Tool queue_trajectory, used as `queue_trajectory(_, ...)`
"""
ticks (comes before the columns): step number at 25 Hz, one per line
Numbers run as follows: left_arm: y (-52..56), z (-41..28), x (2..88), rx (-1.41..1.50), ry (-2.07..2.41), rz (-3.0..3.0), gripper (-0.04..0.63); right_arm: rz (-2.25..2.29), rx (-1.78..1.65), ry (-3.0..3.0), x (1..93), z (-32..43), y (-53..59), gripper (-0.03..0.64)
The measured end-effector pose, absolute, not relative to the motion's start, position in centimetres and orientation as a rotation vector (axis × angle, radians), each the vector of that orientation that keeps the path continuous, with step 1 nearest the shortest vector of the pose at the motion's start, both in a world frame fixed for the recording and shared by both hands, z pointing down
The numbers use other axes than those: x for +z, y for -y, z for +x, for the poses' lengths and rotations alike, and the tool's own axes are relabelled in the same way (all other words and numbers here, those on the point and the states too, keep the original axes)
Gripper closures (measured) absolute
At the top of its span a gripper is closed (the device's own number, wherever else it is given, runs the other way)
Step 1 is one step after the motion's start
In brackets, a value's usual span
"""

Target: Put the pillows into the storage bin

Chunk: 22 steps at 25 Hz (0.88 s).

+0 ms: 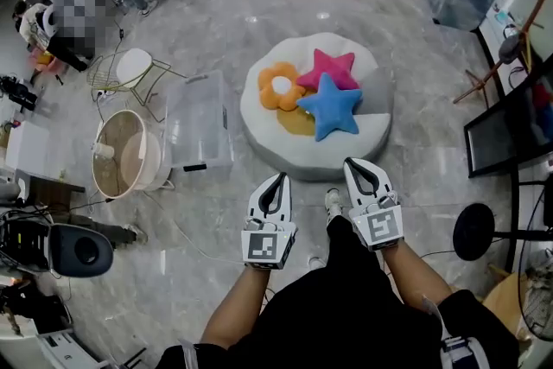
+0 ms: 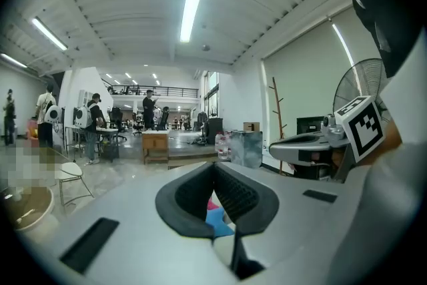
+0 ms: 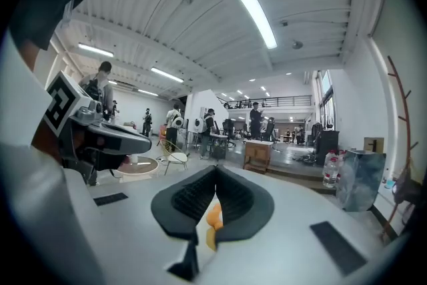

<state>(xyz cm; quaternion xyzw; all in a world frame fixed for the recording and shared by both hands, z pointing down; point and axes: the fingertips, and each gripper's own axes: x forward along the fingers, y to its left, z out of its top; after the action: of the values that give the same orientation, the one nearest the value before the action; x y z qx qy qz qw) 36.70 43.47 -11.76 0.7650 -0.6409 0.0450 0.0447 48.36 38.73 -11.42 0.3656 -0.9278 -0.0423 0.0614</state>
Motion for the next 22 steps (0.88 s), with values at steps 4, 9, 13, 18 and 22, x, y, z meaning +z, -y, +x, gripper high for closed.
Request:
queue_trajectory(4, -38.0, 36.0, -10.5, 0.167, 1.948, 2.309, 0.577, 1.042, -0.09, 2.799, -9.2, 47.2, -33.2, 0.6)
queue_trajectory(9, -31.5, 36.1, -8.5, 0.224, 1.91, 2.288, 0.577, 1.021, 0.0, 2.781, -7.7, 47.2, -26.8, 0.6)
queue_trajectory(13, -26.4, 36.3, -6.9, 0.254, 1.884, 2.277, 0.577, 1.077, 0.078, 2.784, -6.0, 48.8, -21.6, 0.588)
queue_trajectory(18, -20.9, 36.6, -6.4, 0.267, 1.874, 2.272, 0.577, 1.092, 0.087, 2.751, -5.1, 49.9, -16.5, 0.589)
queue_trajectory(22, -18.1, 37.0, -6.4, 0.309, 1.848, 2.277, 0.577, 1.116, 0.116, 2.746, -4.8, 50.2, -13.7, 0.589)
